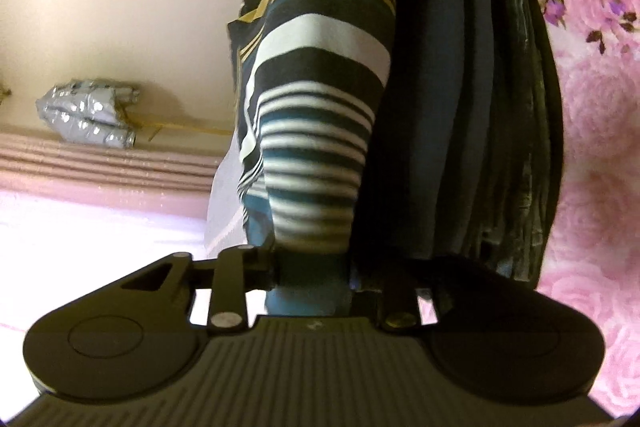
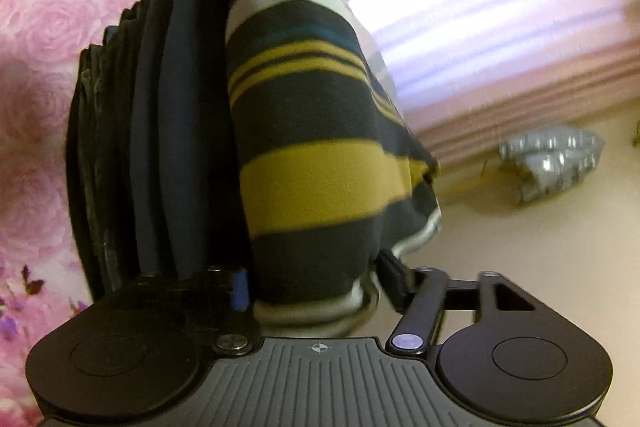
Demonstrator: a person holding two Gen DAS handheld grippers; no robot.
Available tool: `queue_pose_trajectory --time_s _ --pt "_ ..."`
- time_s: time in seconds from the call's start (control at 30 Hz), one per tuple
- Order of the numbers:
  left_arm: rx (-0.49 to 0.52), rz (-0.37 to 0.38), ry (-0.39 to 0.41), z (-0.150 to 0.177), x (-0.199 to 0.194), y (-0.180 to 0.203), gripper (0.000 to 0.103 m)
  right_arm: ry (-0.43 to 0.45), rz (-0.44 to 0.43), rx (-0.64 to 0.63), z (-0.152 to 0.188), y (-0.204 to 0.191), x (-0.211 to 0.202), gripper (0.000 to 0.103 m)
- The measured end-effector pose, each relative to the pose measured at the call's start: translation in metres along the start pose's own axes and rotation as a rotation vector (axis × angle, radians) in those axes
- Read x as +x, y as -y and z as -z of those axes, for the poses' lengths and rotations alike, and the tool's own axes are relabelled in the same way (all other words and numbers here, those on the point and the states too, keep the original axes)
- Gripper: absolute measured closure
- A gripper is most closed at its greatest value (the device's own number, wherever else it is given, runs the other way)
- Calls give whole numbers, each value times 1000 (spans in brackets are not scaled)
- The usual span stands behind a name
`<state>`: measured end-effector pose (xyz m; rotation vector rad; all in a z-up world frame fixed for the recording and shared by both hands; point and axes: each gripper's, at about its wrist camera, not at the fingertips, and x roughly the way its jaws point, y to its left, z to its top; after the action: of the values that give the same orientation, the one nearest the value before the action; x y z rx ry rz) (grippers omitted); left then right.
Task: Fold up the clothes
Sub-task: 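Lay the sweater on top of the stack and open both grippers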
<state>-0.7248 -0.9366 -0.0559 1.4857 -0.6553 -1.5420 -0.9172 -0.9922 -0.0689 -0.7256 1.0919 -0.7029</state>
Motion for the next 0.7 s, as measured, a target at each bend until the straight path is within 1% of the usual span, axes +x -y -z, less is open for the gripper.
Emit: queue_pose_trajectory --time_s 0.03,0.07,0.2,0.3,0.37,0.5,0.6,0.67,0.7 --pt "-15 0 -2 2 -5 0 70 -4 -1 9 1 -1 -5 31" --pt "-30 0 -5 5 -10 1 68 -9 -2 17 2 -1 -10 31" --pt "-96 1 -12 14 -29 0 67 0 -9 92 -4 -8 -35 31" --pt "-213 21 13 17 -49 -13 68 80 -57 237 -11 13 -53 32" --pt "-308 17 36 16 -60 -28 69 142 -113 357 -20 29 -60 32" --pt "-463 17 73 4 -65 -57 69 179 -207 622 -26 74 -55 32" --pt "-568 71 65 -8 -47 -72 69 171 -291 806 -25 101 -33 32" --pt "-616 150 6 -12 -27 -72 70 139 -368 869 -21 102 -16 33" --pt "-615 188 -25 -12 -20 -66 71 120 -402 898 -17 98 -10 33"
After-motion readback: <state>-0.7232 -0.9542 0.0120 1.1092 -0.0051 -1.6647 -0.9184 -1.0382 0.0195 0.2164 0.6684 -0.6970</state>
